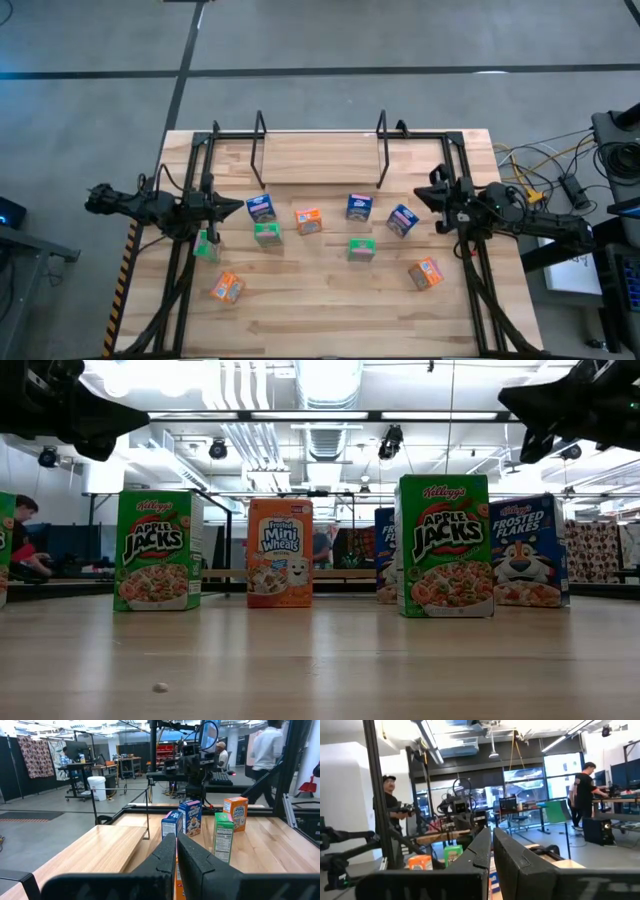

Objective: Stack cereal on shelf
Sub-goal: Put the center orange cereal box on the shelf

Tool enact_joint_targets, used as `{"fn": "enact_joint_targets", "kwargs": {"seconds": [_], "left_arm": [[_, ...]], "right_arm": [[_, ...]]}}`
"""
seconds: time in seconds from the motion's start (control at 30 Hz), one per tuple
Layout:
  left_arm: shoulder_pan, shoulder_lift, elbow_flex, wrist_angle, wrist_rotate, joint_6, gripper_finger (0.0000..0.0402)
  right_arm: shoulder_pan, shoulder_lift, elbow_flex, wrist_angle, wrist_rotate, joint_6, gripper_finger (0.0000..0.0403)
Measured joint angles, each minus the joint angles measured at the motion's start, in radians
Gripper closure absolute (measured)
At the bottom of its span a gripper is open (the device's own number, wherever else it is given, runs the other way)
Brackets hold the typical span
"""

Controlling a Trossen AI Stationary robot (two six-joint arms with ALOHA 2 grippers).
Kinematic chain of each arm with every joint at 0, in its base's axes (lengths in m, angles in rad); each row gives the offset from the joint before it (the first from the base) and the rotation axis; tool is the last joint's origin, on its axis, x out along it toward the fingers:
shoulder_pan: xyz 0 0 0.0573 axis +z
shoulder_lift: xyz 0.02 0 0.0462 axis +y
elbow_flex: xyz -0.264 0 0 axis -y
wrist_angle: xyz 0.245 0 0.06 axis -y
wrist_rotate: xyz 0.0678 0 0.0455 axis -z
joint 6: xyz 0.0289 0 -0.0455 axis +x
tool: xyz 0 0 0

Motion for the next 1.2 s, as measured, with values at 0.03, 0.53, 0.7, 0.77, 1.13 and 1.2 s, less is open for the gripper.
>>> {"fn": "enact_joint_targets", "kwargs": {"seconds": [0.03, 0.53, 0.7, 0.77, 1.13, 1.2], "left_arm": [[0.0, 0.0, 0.0, 0.001, 0.0, 0.0, 0.0401], [0.0, 0.002, 0.0, 0.354, 0.0, -0.071, 0.0401], [0.0, 0.003, 0.0, 0.45, 0.0, -0.062, 0.0401], [0.0, 0.003, 0.0, 0.476, 0.0, -0.055, 0.0401], [0.001, 0.024, 0.0, 0.637, 0.0, -0.002, 0.0401], [0.001, 0.041, 0.0, 0.649, 0.001, 0.01, 0.0401]], "right_arm": [[0.0, 0.014, 0.002, 0.016, 0.0, 0.002, 0.0394], [0.0, 0.453, 0.285, 0.016, 0.056, -0.074, 0.0394], [0.0, 0.591, 0.371, 0.016, 0.054, -0.074, 0.0394], [0.0, 0.643, 0.394, -0.001, 0.052, -0.074, 0.0394], [0.0, 0.861, 0.535, 0.02, 0.052, -0.1, 0.0394], [0.0, 0.895, 0.562, 0.015, 0.052, -0.101, 0.0394]]}}
